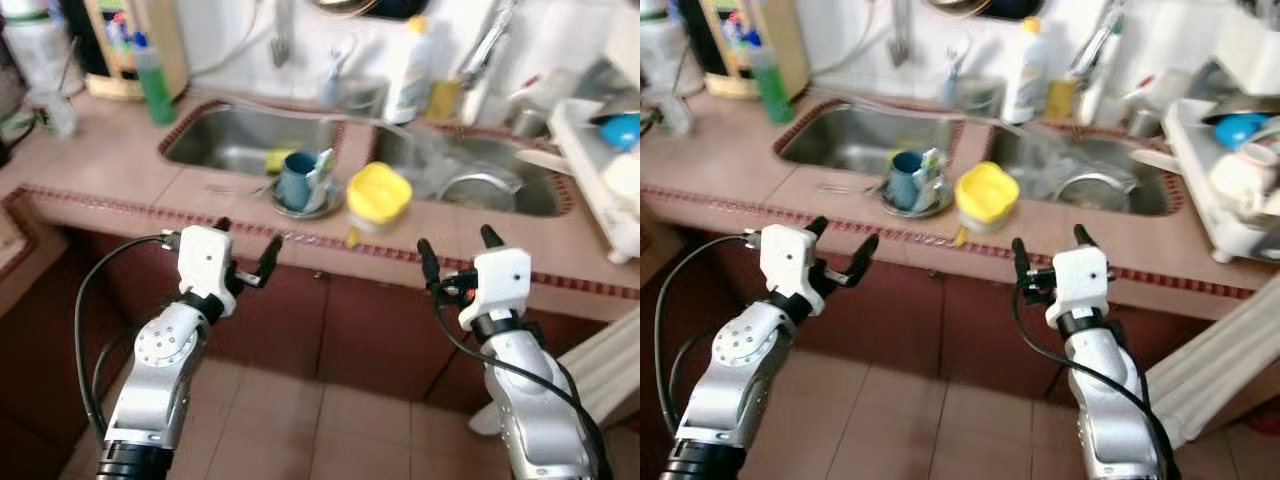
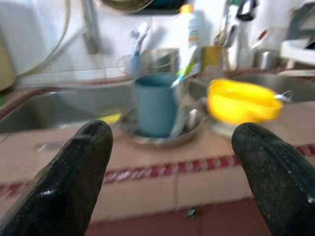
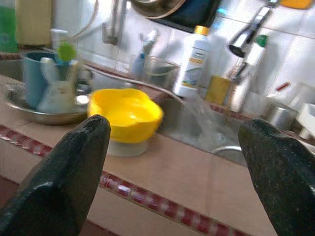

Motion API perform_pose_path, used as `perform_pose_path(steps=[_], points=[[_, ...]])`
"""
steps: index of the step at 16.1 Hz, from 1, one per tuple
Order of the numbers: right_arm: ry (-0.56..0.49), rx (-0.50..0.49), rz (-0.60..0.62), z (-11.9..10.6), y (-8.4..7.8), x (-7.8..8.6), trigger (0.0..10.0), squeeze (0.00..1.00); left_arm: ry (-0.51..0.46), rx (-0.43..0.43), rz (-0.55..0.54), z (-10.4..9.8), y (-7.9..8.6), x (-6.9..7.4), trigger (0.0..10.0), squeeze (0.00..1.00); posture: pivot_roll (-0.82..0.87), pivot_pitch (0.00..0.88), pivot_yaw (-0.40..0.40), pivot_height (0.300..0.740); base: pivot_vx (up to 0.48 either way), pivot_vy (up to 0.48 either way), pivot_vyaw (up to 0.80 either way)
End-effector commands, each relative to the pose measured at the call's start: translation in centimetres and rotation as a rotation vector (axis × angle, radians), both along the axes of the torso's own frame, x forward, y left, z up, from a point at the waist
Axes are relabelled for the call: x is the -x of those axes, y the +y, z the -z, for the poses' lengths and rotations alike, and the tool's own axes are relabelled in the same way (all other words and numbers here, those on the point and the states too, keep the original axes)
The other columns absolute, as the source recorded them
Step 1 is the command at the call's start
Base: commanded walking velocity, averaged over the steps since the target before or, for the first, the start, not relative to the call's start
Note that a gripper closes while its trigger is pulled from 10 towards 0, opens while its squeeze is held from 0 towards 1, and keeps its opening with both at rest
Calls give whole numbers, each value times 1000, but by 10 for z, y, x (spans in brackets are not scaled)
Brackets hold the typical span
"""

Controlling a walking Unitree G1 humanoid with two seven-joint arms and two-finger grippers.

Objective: Kitchen organization

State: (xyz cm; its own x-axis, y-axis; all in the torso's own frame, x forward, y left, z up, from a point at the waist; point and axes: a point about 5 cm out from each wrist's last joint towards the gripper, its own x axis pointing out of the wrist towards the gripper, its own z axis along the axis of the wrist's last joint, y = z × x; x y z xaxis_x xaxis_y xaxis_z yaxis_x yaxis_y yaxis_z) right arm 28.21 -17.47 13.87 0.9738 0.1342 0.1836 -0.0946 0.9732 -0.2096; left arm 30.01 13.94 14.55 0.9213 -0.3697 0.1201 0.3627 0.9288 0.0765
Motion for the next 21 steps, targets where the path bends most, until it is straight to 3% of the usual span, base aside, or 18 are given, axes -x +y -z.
perform_pose_path(steps=[1,11,14,21], points=[[-12,11,22,-3,-8,1,10000,0,-8,4,39,-3,-10,-1,10000,0,-43,0,-15,740,300,0,0],[-19,19,22,-5,-9,1,10000,0,-15,9,53,-5,-14,-3,10000,0,-52,0,-14,740,303,0,0],[-19,22,23,-5,-10,1,10000,0,-24,53,46,-6,-14,-2,10000,0,-54,0,-14,740,0,0,0],[28,34,-10,4,-11,4,10000,0,6,23,94,-1,-32,-8,10000,0,-65,0,-18,740,0,0,0]])
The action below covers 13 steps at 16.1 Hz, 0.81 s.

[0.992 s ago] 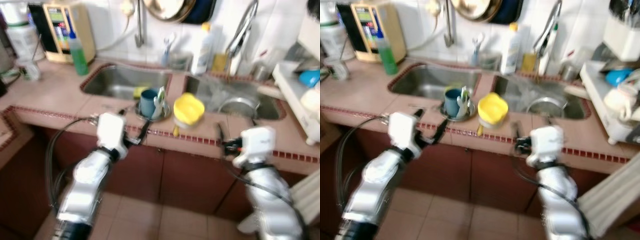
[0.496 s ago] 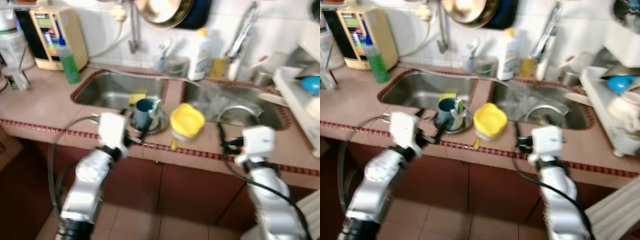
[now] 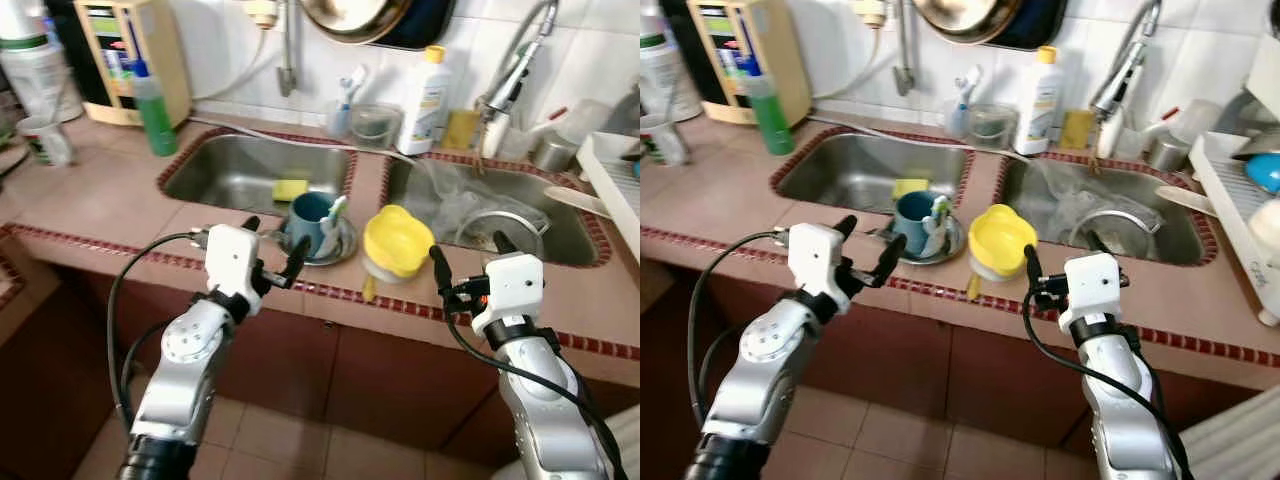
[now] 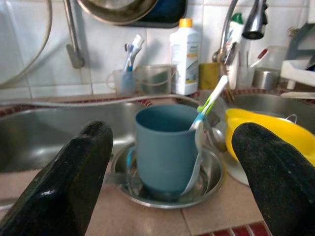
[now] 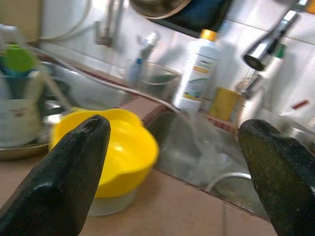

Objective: Kitchen organization

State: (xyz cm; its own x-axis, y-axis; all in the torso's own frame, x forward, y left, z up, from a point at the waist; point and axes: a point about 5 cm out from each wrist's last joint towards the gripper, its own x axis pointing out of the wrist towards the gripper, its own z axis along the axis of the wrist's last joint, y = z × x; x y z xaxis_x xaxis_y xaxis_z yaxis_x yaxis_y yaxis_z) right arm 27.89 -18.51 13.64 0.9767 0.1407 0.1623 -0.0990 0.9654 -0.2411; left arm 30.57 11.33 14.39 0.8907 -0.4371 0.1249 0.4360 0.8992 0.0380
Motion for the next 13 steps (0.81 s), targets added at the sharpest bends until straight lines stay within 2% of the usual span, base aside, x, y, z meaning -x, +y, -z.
perform_pose_path(steps=[1,6,11,13], points=[[15,-1,-21,2,0,1,10000,0,-9,-12,19,-3,-7,-3,10000,0,-67,0,-17,740,0,0,0],[31,-30,-160,-4,6,2,10000,0,-15,-15,78,-5,-40,-15,10000,0,-86,0,-19,740,0,0,0],[29,-34,-216,-13,2,0,10000,0,-13,-47,78,-11,-69,-33,10000,0,-107,14,-20,740,0,0,0],[25,-38,-224,-15,2,2,10000,0,-14,-53,75,-12,-73,-37,10000,0,-116,19,-17,740,0,0,0]])
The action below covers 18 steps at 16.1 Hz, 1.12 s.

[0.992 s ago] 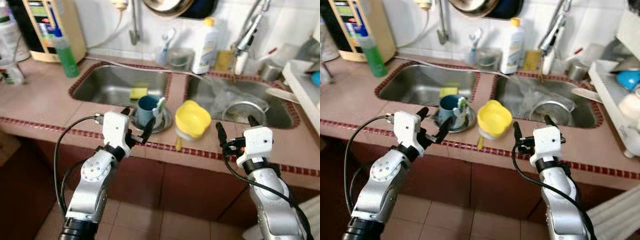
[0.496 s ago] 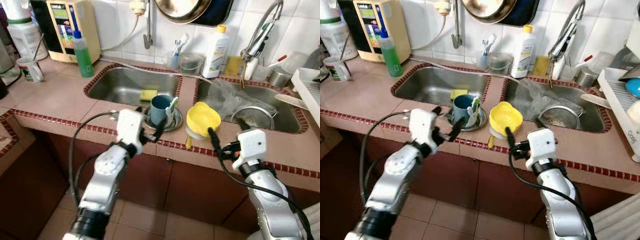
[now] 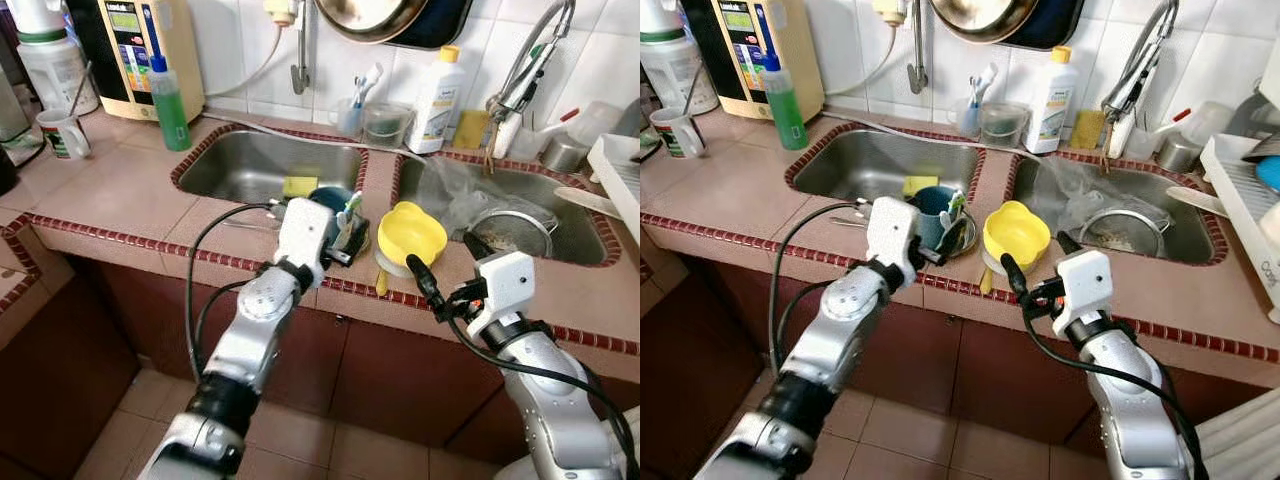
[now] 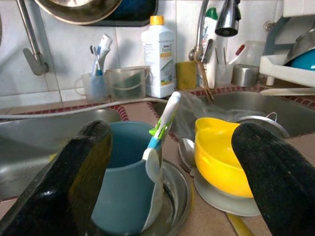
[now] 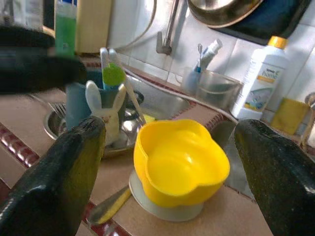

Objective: Kitchen organization

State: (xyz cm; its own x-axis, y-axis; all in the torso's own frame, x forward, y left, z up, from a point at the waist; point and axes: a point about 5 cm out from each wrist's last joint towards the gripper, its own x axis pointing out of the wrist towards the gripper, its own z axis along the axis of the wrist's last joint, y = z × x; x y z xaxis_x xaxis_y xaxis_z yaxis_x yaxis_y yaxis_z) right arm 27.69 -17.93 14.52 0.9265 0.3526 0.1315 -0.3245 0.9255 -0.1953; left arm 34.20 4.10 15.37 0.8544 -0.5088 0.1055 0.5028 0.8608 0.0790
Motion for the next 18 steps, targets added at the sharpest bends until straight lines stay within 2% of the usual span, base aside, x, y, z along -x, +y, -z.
perform_pose_path(steps=[1,11,18], points=[[-20,-5,-5,-8,-2,3,10000,0,-18,-6,15,-4,-6,-3,10000,0,-122,25,-15,740,0,0,0],[-34,-19,-1,-14,3,10,10000,0,-45,-20,72,-17,-39,-14,10000,0,-156,37,18,740,0,0,0],[-35,-27,8,-14,5,13,10000,0,-73,-57,-14,-25,-46,-21,10000,0,-161,35,32,740,0,0,0]])
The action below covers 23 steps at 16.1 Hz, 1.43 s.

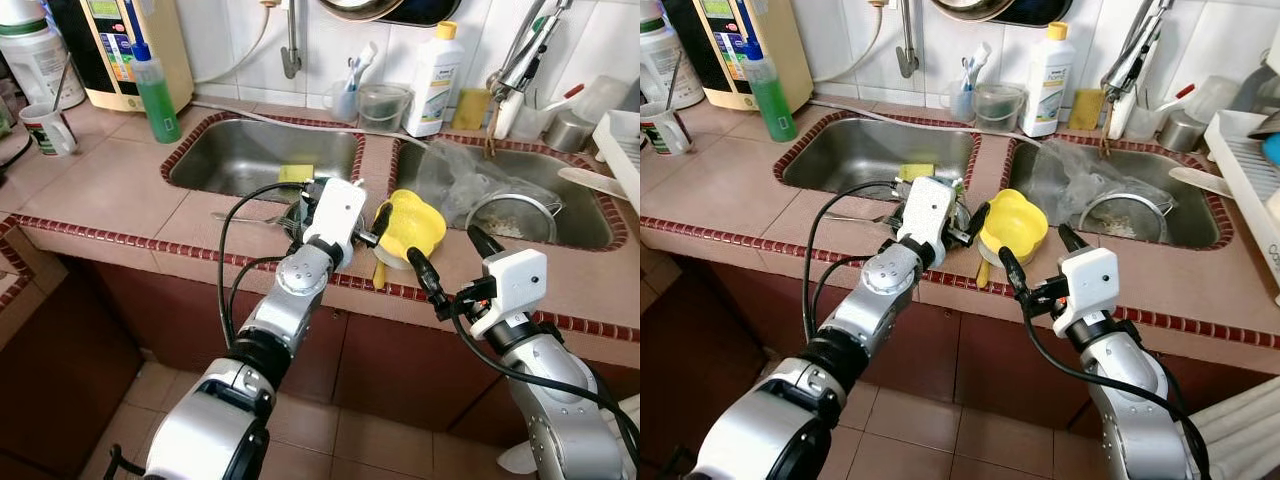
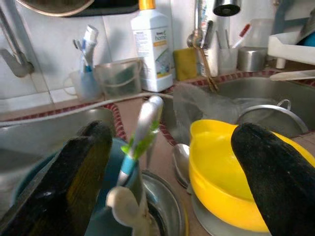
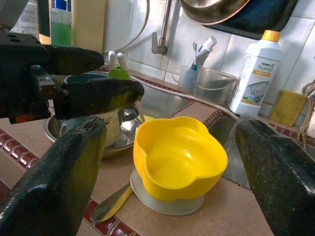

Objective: Kitchen organization

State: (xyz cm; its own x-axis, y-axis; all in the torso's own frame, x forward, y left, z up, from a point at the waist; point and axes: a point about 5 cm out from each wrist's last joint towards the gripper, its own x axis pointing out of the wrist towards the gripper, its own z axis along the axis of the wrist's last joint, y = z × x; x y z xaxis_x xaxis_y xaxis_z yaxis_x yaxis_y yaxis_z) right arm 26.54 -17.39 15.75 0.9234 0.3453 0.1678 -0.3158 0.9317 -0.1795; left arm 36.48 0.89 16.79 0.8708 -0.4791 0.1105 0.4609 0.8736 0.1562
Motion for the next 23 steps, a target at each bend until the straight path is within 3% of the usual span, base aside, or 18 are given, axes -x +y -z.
perform_pose_path(steps=[1,7,12,16,23], points=[[-6,1,6,-2,0,2,10000,0,-46,-9,16,-11,-13,1,10000,0,-160,33,33,740,0,0,0],[-10,2,2,-4,2,2,10000,0,-81,-42,-29,-13,-16,-1,10000,0,-160,34,29,740,0,0,0],[-13,-1,-7,-6,5,3,10000,0,-65,-23,92,-16,-25,1,10000,0,-166,49,30,740,0,0,0],[-9,-18,6,-4,8,12,10000,0,-44,-17,169,-24,-20,-6,10000,0,-179,59,46,740,0,0,0],[23,-38,37,3,9,22,10000,0,-45,-30,139,-29,-7,-15,10000,0,-174,66,43,740,0,0,0]])
